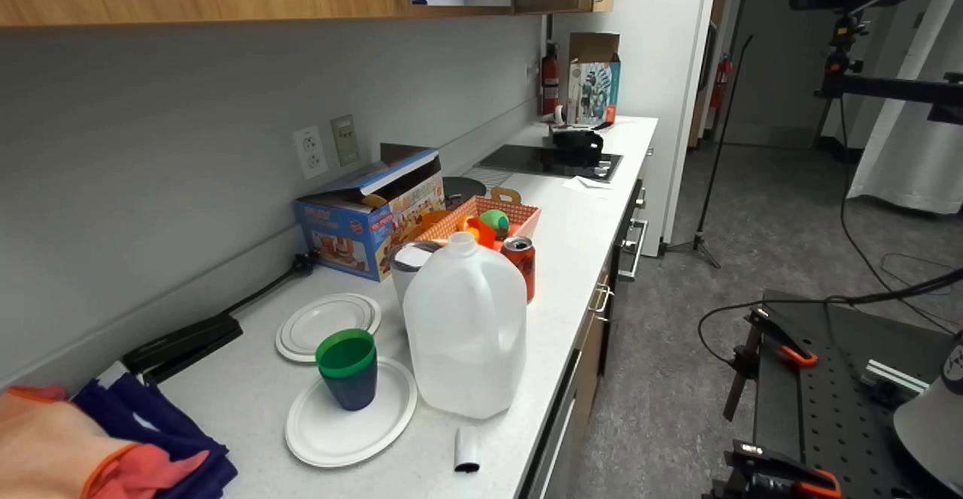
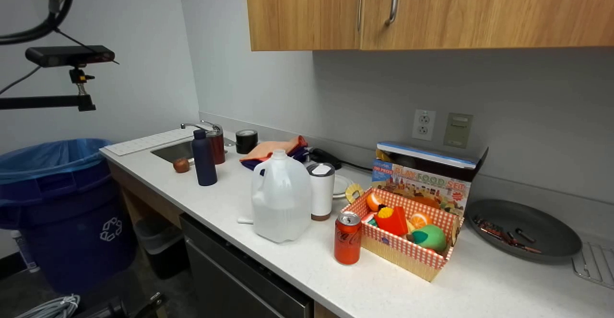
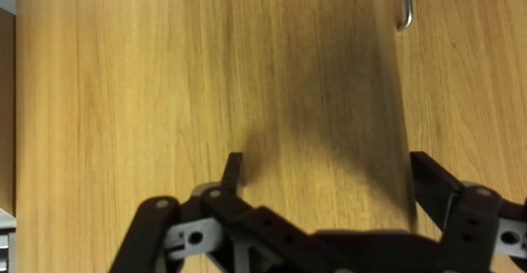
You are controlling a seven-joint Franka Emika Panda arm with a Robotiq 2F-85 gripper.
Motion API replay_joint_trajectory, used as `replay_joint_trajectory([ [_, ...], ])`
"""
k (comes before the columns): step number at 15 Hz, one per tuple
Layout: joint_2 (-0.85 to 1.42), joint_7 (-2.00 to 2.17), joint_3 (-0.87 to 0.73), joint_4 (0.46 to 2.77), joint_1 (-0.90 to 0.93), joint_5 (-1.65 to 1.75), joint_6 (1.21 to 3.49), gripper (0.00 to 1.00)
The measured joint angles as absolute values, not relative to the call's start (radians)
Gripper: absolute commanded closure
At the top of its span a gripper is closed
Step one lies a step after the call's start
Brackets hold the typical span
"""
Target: Close the top right cabinet door
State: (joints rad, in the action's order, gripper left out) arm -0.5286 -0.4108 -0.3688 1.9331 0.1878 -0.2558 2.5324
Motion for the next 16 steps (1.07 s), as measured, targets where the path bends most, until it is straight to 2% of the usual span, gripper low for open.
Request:
replay_joint_trajectory([
  [16, -0.355, -0.511, -0.408, 1.717, 0.237, -0.539, 2.387, 0.00],
])
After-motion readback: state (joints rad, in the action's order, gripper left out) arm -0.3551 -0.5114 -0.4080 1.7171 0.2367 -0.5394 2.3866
